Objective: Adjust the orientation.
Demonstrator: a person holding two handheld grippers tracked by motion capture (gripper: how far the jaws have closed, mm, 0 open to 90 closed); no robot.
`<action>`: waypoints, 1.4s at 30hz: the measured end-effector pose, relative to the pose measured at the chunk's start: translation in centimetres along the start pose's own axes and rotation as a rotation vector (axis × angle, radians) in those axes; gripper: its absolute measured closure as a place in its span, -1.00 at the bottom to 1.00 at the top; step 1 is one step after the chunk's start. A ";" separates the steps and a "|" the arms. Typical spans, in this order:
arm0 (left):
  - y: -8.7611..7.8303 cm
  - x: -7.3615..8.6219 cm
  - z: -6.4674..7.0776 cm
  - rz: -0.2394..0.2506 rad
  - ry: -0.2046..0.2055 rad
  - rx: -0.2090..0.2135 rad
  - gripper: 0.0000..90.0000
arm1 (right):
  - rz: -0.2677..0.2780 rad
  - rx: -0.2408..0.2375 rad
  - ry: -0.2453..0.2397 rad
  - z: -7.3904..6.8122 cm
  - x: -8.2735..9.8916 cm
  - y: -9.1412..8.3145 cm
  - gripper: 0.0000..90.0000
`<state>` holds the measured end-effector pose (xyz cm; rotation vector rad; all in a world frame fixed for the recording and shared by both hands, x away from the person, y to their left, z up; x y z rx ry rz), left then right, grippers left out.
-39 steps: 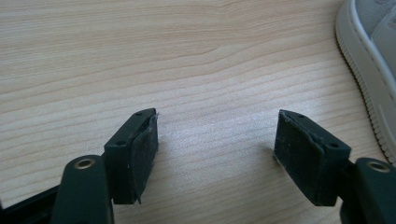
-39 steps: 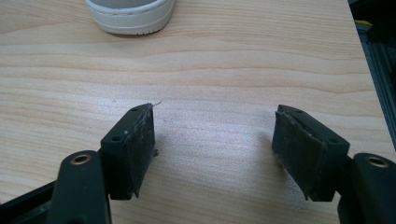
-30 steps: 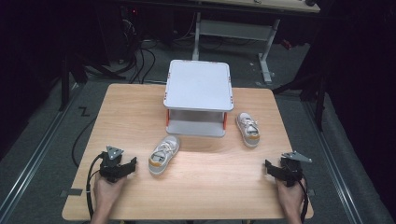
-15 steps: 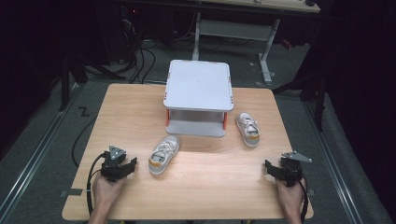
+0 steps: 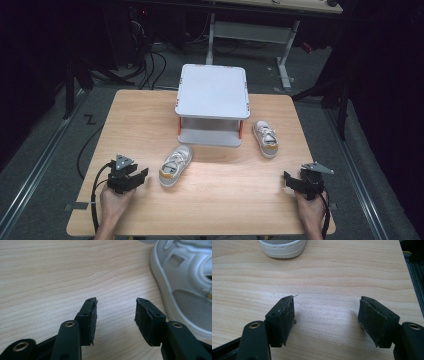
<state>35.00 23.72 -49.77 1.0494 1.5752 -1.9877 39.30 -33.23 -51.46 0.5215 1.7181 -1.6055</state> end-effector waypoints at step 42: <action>1.5 -5.1 4.1 -0.071 0.199 0.162 0.26 | -0.001 -0.003 -0.001 -0.1 0.0 0.0 -0.36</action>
Point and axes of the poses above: each handheld gripper's, and its own axes: y roughly forward along the jaws, x roughly out of its underside, z roughly to its right, the point moved 2 cm from there along y, roughly forward along the jaws, and after that the axes turned 1 degree about x, right-handed, at the moved point
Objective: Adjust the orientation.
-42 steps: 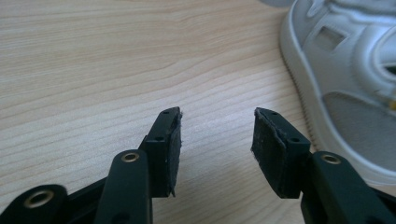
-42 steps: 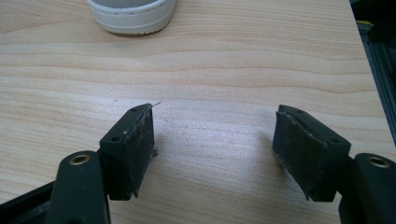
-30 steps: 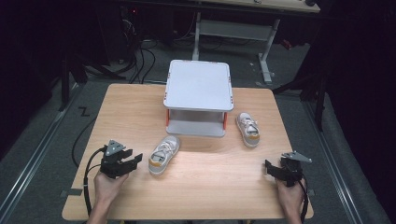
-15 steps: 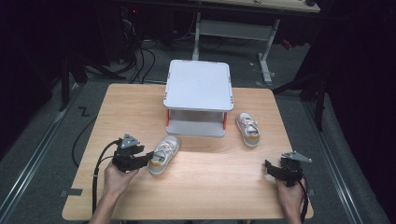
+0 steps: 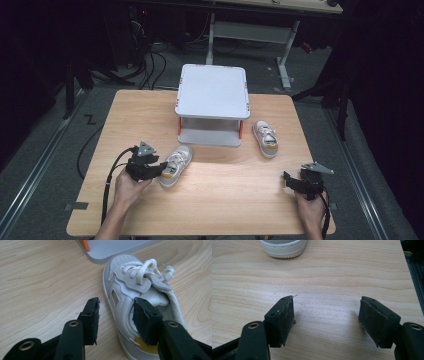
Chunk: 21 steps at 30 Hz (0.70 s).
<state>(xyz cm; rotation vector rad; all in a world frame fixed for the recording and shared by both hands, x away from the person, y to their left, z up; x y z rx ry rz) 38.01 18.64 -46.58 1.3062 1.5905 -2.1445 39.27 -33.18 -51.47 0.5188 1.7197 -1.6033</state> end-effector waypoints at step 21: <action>1.5 -0.8 1.0 -0.025 0.086 -0.003 0.44 | -0.001 -0.001 0.000 0.0 0.0 0.0 -0.37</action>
Point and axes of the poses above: each handheld gripper's, and its own axes: y roughly forward along the jaws, x roughly out of its underside, z roughly to its right, the point moved 2 cm from there along y, roughly forward along the jaws, and after that the axes turned 1 degree about x, right-handed, at the moved point
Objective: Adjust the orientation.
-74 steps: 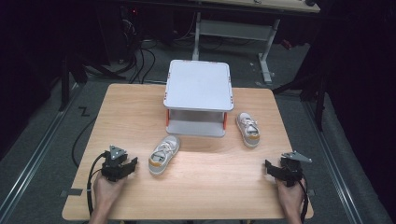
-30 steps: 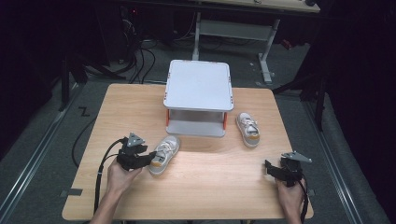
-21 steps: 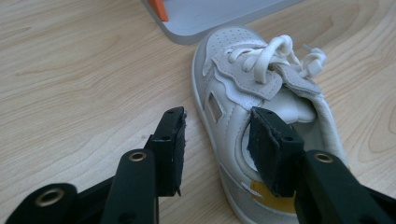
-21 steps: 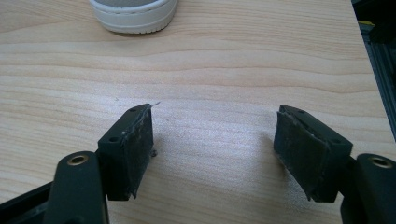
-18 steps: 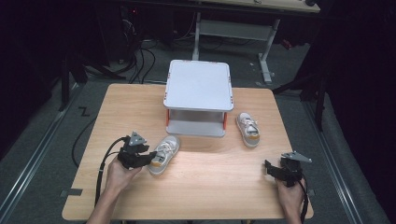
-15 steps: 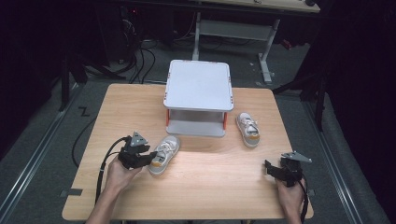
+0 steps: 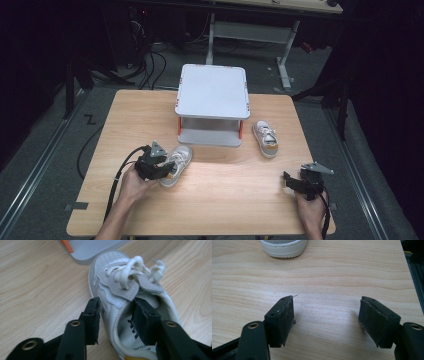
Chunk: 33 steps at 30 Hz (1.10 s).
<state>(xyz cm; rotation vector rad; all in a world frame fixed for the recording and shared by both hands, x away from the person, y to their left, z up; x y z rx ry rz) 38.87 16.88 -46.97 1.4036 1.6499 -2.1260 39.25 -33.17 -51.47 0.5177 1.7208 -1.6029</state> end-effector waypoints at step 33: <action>0.9 -3.7 6.3 0.035 -0.042 -0.078 0.89 | 0.000 0.000 0.000 0.0 0.0 0.0 -0.37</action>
Point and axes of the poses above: each handheld gripper's, and its own axes: y roughly forward along the jaws, x roughly out of its underside, z roughly to its right, the point moved 2 cm from there along y, roughly forward along the jaws, and after that the axes turned 1 degree about x, right-handed, at the moved point
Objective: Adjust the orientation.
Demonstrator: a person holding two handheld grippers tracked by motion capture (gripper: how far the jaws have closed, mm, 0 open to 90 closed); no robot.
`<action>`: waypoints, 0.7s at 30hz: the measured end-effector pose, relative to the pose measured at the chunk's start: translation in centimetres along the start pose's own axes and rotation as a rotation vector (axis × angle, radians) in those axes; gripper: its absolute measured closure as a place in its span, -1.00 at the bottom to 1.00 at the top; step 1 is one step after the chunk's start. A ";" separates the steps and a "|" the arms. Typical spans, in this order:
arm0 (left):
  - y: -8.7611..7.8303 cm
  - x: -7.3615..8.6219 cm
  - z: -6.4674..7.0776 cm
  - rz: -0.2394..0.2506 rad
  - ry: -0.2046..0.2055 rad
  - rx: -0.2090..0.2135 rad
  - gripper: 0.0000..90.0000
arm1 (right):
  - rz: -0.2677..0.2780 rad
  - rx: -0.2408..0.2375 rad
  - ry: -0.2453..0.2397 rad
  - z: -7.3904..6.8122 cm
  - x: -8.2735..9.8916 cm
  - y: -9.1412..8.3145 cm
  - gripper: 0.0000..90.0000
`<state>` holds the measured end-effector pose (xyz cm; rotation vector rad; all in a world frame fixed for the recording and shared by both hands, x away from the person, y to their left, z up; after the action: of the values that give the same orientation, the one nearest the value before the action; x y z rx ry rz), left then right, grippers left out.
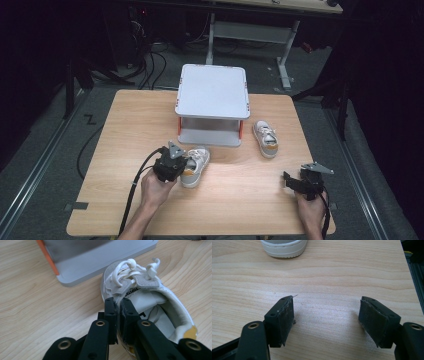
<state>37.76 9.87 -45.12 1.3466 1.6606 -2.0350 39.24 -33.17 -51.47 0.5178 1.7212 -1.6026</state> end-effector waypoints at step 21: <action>2.1 -0.7 4.5 -0.023 -0.016 0.049 0.71 | -0.001 -0.001 0.000 0.0 0.0 0.0 -0.37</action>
<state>37.22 5.00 -46.23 1.3288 1.6377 -2.1064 39.23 -33.15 -51.47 0.5166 1.7226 -1.6023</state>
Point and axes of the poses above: each handheld gripper's, and its own axes: y roughly forward along the jaws, x roughly out of its underside, z roughly to its right, the point moved 2 cm from there along y, roughly forward along the jaws, and after that the axes turned 1 degree about x, right-handed, at the moved point
